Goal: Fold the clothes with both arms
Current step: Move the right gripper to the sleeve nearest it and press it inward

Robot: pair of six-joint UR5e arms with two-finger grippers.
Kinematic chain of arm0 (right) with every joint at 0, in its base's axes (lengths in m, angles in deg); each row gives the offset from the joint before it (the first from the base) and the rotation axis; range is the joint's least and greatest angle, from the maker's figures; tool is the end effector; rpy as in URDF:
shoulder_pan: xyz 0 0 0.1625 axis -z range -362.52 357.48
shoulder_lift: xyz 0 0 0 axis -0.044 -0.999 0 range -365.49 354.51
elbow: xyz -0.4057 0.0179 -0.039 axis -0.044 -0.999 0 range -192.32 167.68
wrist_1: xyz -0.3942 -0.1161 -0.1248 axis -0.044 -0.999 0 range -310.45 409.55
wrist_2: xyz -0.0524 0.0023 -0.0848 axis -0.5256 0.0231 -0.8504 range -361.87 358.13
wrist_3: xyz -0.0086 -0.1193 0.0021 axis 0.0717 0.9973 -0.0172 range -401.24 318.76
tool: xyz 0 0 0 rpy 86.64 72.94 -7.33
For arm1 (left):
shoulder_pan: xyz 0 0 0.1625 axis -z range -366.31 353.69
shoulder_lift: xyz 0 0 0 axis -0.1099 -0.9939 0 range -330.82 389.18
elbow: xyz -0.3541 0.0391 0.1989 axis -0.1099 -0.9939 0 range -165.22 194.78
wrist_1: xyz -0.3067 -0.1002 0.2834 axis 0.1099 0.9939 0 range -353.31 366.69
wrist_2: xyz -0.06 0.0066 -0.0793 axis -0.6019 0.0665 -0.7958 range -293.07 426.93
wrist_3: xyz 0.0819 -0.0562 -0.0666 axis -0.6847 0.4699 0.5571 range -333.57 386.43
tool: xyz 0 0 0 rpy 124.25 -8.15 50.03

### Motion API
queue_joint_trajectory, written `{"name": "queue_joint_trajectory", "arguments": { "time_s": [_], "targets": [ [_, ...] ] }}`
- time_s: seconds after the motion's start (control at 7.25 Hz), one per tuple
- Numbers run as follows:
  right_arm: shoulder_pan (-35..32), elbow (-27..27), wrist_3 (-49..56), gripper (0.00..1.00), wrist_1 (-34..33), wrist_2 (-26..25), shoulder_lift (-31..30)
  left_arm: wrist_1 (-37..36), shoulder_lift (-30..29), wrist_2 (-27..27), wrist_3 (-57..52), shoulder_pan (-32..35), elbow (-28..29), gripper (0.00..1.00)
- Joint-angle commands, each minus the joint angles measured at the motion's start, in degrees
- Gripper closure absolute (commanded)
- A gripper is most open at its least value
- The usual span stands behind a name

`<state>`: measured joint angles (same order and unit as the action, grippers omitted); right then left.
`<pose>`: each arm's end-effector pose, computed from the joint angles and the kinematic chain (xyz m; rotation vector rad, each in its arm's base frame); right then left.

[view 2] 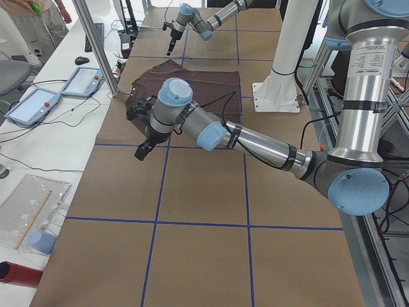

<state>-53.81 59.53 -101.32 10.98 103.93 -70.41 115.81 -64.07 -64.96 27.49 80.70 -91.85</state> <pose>-0.3770 -0.6314 0.4583 0.4681 -0.9328 0.1983 -0.0253 -0.5425 0.4375 0.6249 0.7254 0.2797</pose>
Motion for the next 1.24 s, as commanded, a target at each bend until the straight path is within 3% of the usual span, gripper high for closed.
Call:
{"name": "queue_joint_trajectory", "arguments": {
  "time_s": [0.0,0.69,0.83,0.97,1.1],
  "targets": [
    [1.4,-2.7,-0.3,0.37,0.3,-1.6,0.9,0.0,0.0,0.0,-0.1,0.0,0.0,0.0],
    [2.6,-3.9,-0.2,0.38,0.2,-3.9,1.2,0.0,0.1,0.0,-0.1,0.0,0.0,0.0],
    [2.6,-3.9,-0.2,0.43,0.1,-3.9,1.2,0.0,0.1,0.0,-0.1,0.0,0.0,0.0],
    [2.7,-3.9,-0.2,0.54,0.0,-4.0,1.2,0.0,0.1,0.0,0.0,0.0,0.0,0.0],
    [2.6,-4.2,-0.4,0.89,0.0,-4.0,1.2,0.0,0.1,0.0,0.0,0.0,0.0,0.0]
  ]
}}
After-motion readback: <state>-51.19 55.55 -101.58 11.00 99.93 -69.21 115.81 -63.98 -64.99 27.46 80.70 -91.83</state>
